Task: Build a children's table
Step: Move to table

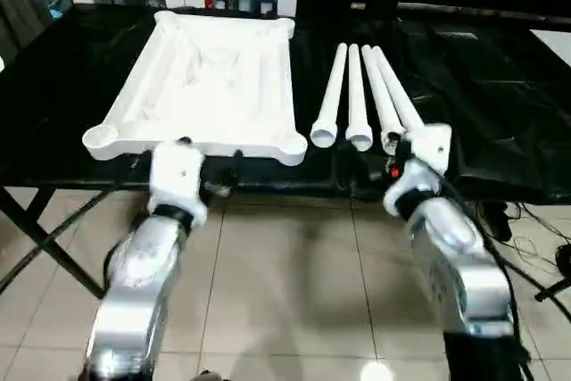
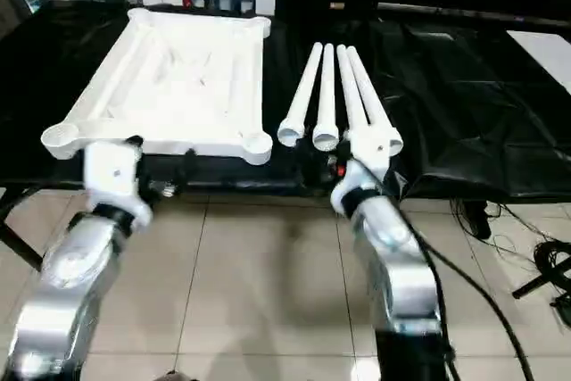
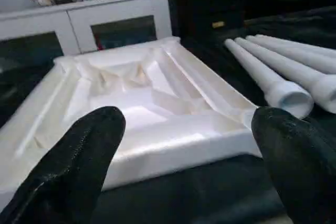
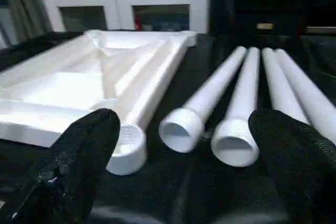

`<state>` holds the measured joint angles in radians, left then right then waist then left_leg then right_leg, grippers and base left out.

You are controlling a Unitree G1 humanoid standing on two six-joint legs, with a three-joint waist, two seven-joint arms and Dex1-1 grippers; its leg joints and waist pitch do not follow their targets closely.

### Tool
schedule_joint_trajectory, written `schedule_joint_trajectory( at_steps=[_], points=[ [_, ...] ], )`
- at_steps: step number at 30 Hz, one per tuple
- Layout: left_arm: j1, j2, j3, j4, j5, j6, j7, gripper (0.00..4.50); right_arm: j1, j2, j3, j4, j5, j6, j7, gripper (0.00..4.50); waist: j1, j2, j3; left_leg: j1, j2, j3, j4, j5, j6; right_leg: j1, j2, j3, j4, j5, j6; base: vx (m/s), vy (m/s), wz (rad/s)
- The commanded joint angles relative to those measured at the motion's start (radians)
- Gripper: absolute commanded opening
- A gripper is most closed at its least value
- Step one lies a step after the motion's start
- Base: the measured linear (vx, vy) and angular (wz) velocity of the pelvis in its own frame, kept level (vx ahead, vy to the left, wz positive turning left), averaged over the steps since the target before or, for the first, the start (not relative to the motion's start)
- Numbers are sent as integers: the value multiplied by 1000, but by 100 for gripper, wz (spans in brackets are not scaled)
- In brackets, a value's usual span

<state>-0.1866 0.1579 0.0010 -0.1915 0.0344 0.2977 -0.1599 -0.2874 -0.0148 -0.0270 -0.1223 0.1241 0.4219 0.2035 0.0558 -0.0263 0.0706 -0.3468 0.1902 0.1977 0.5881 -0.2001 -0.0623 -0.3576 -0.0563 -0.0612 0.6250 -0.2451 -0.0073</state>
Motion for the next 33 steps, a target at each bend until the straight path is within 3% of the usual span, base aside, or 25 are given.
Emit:
schedule_joint_trajectory(
  at_steps=[1,2,4,8,9,10,11,13,14,15,16,17,18,19,20,21,22,24,26,27,28,29,30,32,33],
  points=[
    [-16,-2,8,26,-10,7,2,450,-4,6,7,22,-3,4,-11,444,-2,18,-55,40,36,-22,-84,-406,-11,45,-63,45,-106,-321,-147,0,0,0],
    [-23,6,9,38,-8,2,-1,450,-7,16,10,36,0,-6,-15,444,-3,19,-50,57,31,-19,-86,-452,4,50,-62,40,-122,-404,-161,0,0,0],
    [-29,17,5,51,-5,-7,-3,450,-16,12,23,64,-8,-23,-21,444,2,16,-54,53,27,-17,-91,-407,22,75,-65,43,-134,-416,-163,67,7,-1],
    [-35,14,18,72,-11,-3,5,450,-39,5,32,113,-24,-38,-16,444,5,25,-70,65,27,-15,-98,-290,56,96,-53,38,-116,-231,-207,88,9,2],
    [-40,6,22,84,-7,1,16,450,-47,0,33,132,-23,-35,-3,444,22,-3,-76,-47,-21,-37,-64,-160,176,180,-73,9,-129,-110,-184,120,9,10],
    [-40,4,20,82,-4,3,15,450,-48,-3,37,135,-25,-37,1,444,30,22,-101,-46,-33,-34,-45,-98,238,201,-102,2,-135,-55,-152,144,16,43],
    [-41,4,16,82,-2,4,15,450,-49,-6,39,137,-26,-39,5,444,22,29,-92,-61,-28,-61,-28,-9,341,198,-115,-29,-145,-48,-119,144,16,43],
    [-37,8,10,74,-1,8,6,450,-50,-5,47,138,-29,-38,7,444,6,49,-94,-10,-37,-105,-25,162,433,188,-41,-93,-122,-5,-66,184,6,68],
    [-32,11,7,66,-4,11,-1,450,-49,-3,51,138,-30,-37,7,444,-8,59,-101,52,-27,-149,-28,235,496,151,-2,-110,-81,2,-41,214,-12,66],
    [-28,16,7,63,-7,12,-4,450,-49,-1,59,140,-26,-42,11,444,-70,58,-118,241,85,-337,-18,452,739,-67,13,-72,76,-264,35,256,-74,47],
    [-26,20,8,62,-10,13,-5,450,-49,0,64,141,-22,-45,15,444,-64,57,-112,227,89,-369,-23,569,759,-85,-2,-50,108,-269,50,170,-131,25],
    [-25,18,13,65,-14,14,-3,450,-48,5,62,143,-16,-47,14,444,-65,48,-104,208,89,-313,-8,574,622,-126,-37,12,117,-157,78,170,-131,25],
    [-26,16,17,67,-16,14,0,450,-48,7,60,145,-13,-47,14,444,-51,23,-84,149,38,-250,-49,417,477,-107,-27,26,110,1,69,10,-151,9],
    [-26,15,16,68,-15,14,-1,450,-47,7,59,144,-12,-48,15,444,-49,6,-82,135,5,-221,-54,298,437,-94,-32,42,62,76,38,-43,-137,-2],
    [-26,14,16,69,-13,14,-3,450,-47,6,59,144,-11,-49,16,444,-39,-14,-65,102,-45,-180,-61,156,388,-51,-38,63,-9,114,18,-43,-137,-2],
    [-26,14,7,71,-9,14,-11,450,-45,5,51,142,-7,-50,14,444,25,-54,-71,4,-155,-115,114,-164,247,106,-159,222,-126,-281,66,51,-100,10],
    [-27,13,5,71,-9,15,-13,450,-45,4,48,142,-6,-49,13,444,27,-57,-64,5,-139,-124,138,-152,199,98,-163,226,-135,-390,33,97,-71,15],
    [-28,13,-1,73,-10,16,-14,450,-47,2,41,143,-2,-49,10,444,20,-36,-55,-45,-99,-142,159,-50,83,135,-162,202,-128,-448,-126,99,-60,7],
    [-28,18,-2,76,-11,15,-20,450,-44,3,42,138,0,-52,8,444,18,-12,-52,-54,-67,-150,137,-16,64,133,-168,180,-144,-416,-233,107,9,-5],
    [-30,20,-2,79,-12,13,-25,450,-38,3,46,132,-2,-53,5,444,13,26,-49,-39,-30,-139,39,-3,76,120,-109,99,-153,-443,-258,101,55,1],
    [-30,20,-2,79,-12,13,-25,450,-38,3,46,132,-2,-53,5,444,10,44,-53,-19,-16,-132,3,-23,78,120,-85,69,-151,-443,-240,140,116,-1],
    [-34,22,-4,82,-11,13,-27,450,-37,2,45,131,0,-52,5,444,-22,81,-54,12,38,-190,-84,-214,86,101,4,1,-68,-361,-158,140,116,-1],
    [-35,23,-5,84,-10,12,-28,450,-37,2,44,131,1,-52,5,444,-67,86,-93,148,92,-277,-88,-316,183,-14,17,-12,68,-225,-96,196,133,-1],
    [-40,26,-10,86,-11,13,-39,450,-33,3,40,126,5,-50,0,444,-63,84,-94,148,80,-274,-71,-318,271,-46,12,-11,104,-142,-25,177,85,4],
    [-43,26,-12,87,-11,12,-42,450,-31,3,36,124,6,-47,-2,444,-66,69,-82,132,58,-245,-79,-306,339,-71,4,-14,114,-62,30,125,57,0]
  ],
)
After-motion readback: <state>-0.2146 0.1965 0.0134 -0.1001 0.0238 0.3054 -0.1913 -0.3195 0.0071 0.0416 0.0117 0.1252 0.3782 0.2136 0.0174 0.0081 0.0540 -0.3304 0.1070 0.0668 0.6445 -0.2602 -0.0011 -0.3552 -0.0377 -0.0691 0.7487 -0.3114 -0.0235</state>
